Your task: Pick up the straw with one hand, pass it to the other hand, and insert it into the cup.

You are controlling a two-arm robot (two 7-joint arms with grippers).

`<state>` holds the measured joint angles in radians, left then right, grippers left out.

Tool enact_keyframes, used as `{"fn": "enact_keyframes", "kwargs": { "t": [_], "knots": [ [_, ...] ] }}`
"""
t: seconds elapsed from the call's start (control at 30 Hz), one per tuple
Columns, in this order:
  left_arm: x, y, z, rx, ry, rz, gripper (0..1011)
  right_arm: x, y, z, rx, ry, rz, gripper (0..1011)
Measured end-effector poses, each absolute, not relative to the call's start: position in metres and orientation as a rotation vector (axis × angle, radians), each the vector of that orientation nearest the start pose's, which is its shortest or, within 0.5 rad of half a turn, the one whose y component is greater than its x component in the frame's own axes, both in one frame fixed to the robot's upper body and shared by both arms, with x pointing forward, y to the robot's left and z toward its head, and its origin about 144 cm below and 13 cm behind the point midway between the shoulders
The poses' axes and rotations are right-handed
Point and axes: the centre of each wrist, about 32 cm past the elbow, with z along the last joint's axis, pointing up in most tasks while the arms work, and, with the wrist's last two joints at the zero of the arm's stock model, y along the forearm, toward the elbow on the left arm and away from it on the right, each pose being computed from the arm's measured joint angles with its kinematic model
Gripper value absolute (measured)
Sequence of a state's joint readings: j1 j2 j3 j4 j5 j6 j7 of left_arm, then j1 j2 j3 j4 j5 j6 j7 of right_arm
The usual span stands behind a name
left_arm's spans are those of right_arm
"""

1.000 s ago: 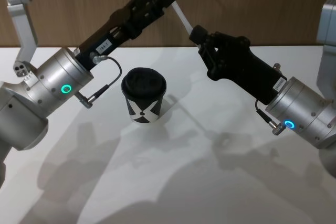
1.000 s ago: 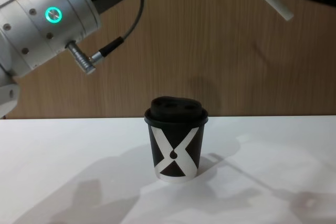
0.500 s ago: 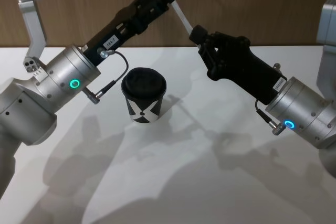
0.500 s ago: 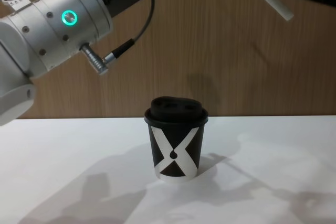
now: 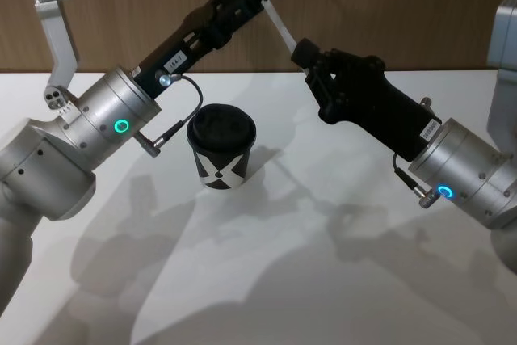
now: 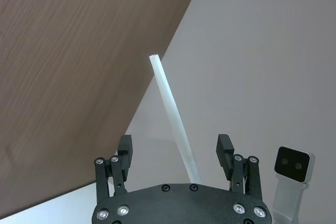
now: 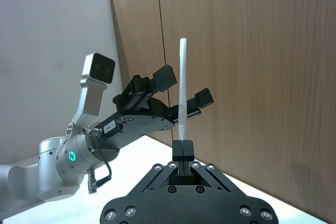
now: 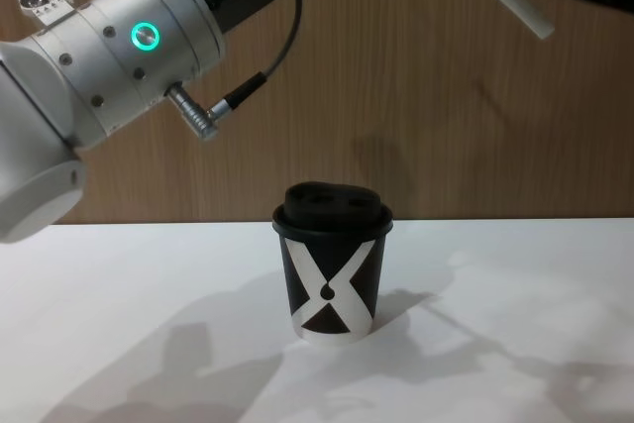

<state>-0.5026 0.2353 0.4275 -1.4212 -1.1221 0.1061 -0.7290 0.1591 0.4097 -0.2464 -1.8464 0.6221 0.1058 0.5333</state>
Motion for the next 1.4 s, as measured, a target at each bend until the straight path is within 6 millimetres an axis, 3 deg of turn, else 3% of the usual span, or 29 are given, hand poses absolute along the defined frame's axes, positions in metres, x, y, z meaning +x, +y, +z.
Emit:
{"fn": "enact_keyframes", "kwargs": {
  "t": [0.77,0.9,1.0,1.1,1.4],
  "knots": [
    [0.5725,0.1692,1.2591,-0.666,0.305,0.298,996,0.4725,-0.2400,1.2667,0.258,-0.052,-0.653,0],
    [0.5735,0.1680,1.2597,-0.668,0.302,0.294,945,0.4725,-0.2401,1.2667,0.258,-0.052,-0.653,0],
    [0.5740,0.1675,1.2599,-0.670,0.299,0.293,834,0.4725,-0.2400,1.2667,0.258,-0.052,-0.653,0],
    [0.5741,0.1674,1.2601,-0.675,0.295,0.294,786,0.4725,-0.2401,1.2667,0.258,-0.051,-0.653,0],
    [0.5742,0.1688,1.2601,-0.692,0.285,0.297,474,0.4725,-0.2400,1.2667,0.258,-0.052,-0.653,0]
  ]
}}
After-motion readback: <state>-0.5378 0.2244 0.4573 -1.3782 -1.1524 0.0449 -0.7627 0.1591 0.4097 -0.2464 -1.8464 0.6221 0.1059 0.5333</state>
